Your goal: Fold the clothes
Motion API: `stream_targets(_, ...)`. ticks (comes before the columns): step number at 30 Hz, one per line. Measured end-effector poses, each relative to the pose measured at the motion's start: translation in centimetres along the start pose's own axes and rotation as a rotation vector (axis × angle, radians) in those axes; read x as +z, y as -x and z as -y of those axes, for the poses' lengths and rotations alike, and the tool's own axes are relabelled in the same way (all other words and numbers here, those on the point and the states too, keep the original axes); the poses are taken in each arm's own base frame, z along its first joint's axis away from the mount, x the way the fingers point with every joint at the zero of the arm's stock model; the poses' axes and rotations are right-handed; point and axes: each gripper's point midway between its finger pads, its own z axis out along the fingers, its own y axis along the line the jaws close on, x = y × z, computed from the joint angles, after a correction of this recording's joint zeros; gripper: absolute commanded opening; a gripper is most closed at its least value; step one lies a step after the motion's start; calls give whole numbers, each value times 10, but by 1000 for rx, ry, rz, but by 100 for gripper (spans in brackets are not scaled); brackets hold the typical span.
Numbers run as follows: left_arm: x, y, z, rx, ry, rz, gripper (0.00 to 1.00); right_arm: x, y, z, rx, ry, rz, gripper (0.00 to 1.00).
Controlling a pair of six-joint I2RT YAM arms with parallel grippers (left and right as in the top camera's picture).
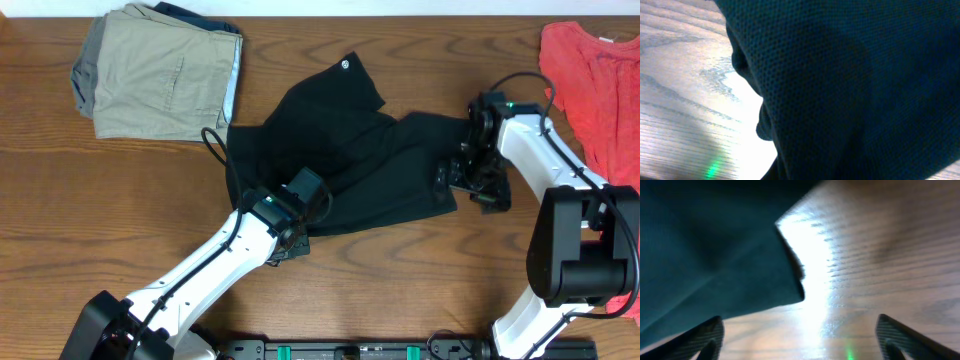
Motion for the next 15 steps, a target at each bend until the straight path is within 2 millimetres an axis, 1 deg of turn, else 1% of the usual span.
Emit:
stream_targets(3,0,0,0,0,0,0,7,12,-5,4,22,-10,-8,73)
stream_targets(6,0,0,0,0,0,0,7,23,-8,7,36,-16,-11,69)
stream_targets(9,0,0,0,0,0,0,7,33,-9,8,40,-13,-1,62)
stream_targets(11,0,0,0,0,0,0,7,35,-8,9,51,-12,8,60)
stream_targets(13,0,0,0,0,0,0,7,35,-7,8,54,-8,21,55)
stream_targets(15,0,0,0,0,0,0,7,34,-4,7,60,0,41,46)
